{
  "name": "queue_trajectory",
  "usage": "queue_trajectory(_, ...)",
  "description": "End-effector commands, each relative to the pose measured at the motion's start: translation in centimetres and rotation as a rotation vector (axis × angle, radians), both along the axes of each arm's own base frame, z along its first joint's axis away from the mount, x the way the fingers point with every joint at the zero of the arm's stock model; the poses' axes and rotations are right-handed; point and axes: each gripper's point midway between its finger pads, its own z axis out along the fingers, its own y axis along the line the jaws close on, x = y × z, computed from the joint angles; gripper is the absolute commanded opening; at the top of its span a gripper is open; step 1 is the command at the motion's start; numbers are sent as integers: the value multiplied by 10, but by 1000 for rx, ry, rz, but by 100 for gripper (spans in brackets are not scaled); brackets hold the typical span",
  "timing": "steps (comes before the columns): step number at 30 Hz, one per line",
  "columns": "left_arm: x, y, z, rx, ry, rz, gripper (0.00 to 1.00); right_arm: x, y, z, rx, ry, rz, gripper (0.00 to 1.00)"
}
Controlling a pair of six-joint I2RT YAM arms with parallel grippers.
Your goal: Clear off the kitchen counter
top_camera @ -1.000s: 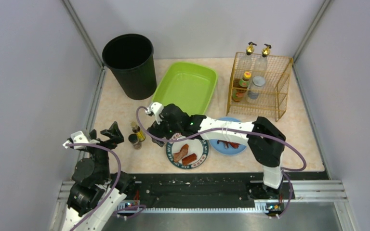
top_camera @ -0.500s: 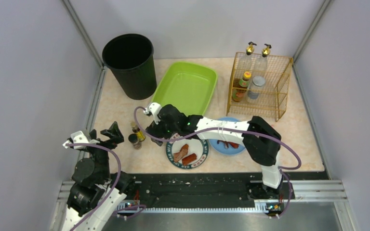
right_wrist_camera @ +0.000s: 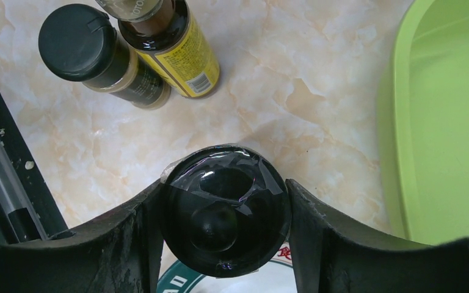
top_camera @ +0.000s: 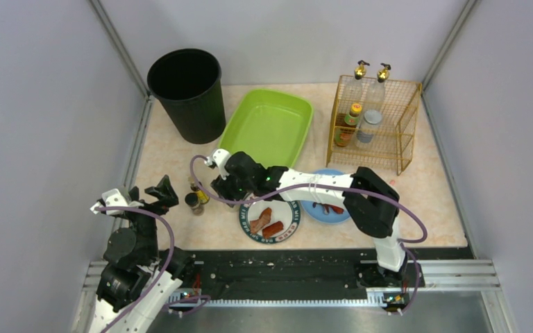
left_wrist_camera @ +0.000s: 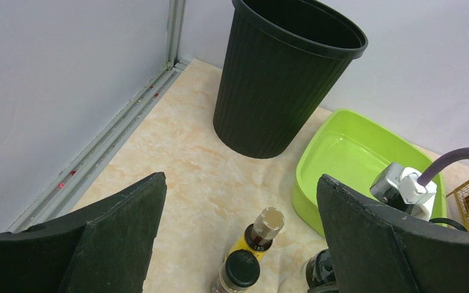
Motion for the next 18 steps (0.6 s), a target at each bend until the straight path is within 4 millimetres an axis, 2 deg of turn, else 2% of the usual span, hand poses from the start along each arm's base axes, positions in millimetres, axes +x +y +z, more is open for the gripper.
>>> queue_trajectory(1, -23, 14, 25, -75, -143, 3, 97, -5, 11, 24, 48, -22, 15, 17)
queue_trajectory(5, -24, 14, 25, -76, -144, 2, 97, -11, 11, 49, 104, -49, 27, 1)
queue_trajectory(12, -24, 14, 25, -77, -144, 4, 97, -19, -7, 120, 238, -121, 27, 0)
queue_trajectory(18, -24, 14, 25, -75, -143, 3, 97, -11, -38, 172, 287, -238, -50, 0)
